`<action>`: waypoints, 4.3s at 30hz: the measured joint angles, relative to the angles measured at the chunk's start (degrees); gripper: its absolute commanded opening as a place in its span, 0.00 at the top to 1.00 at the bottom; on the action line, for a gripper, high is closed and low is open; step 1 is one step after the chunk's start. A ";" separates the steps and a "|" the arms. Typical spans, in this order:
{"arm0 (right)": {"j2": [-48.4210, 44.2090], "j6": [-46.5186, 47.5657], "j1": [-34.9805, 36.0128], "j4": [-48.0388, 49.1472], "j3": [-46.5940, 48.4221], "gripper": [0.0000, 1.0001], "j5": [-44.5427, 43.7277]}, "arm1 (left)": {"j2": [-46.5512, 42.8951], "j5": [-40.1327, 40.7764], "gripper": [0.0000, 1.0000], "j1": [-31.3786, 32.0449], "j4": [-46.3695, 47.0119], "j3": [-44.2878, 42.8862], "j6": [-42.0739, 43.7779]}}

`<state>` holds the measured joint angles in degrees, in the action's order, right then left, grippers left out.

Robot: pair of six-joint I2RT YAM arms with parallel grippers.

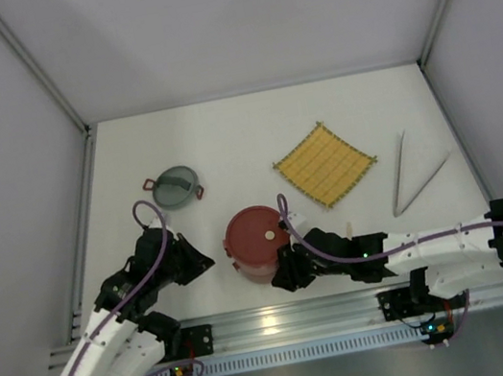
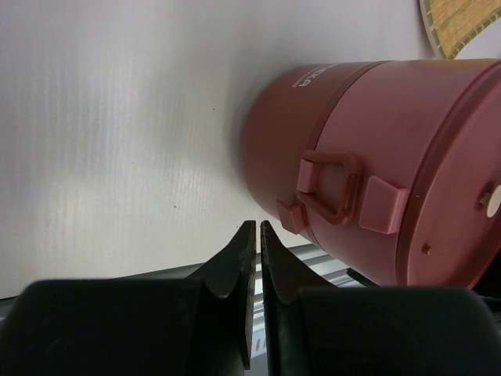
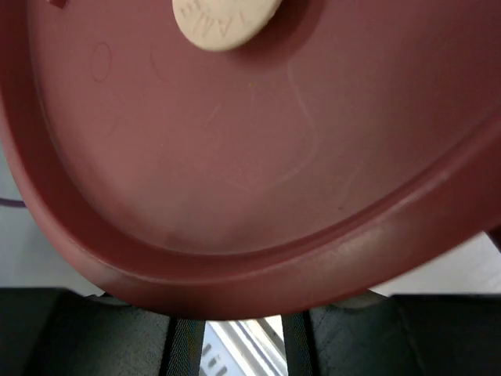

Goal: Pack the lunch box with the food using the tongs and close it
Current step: Move the packing box to the center of the board, then adjust the packing box at the center of the board.

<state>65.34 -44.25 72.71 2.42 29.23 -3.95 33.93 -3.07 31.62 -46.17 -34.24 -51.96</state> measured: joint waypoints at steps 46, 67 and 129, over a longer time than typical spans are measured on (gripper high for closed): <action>11.78 3.41 -13.62 5.20 14.47 0.62 -0.17 | 2.64 23.82 0.54 0.00 4.17 -1.66 -15.41; 7.37 4.70 -13.64 -9.94 19.12 0.62 -9.53 | 14.80 36.41 0.42 -4.22 16.20 -8.59 -15.82; 22.49 7.78 -17.25 -19.98 35.78 0.61 -15.82 | 17.84 9.94 0.56 -11.34 19.91 -8.39 -1.07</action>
<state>87.83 -36.47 55.46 -17.56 65.01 -19.77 51.77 6.87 20.27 -26.26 -42.63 -53.04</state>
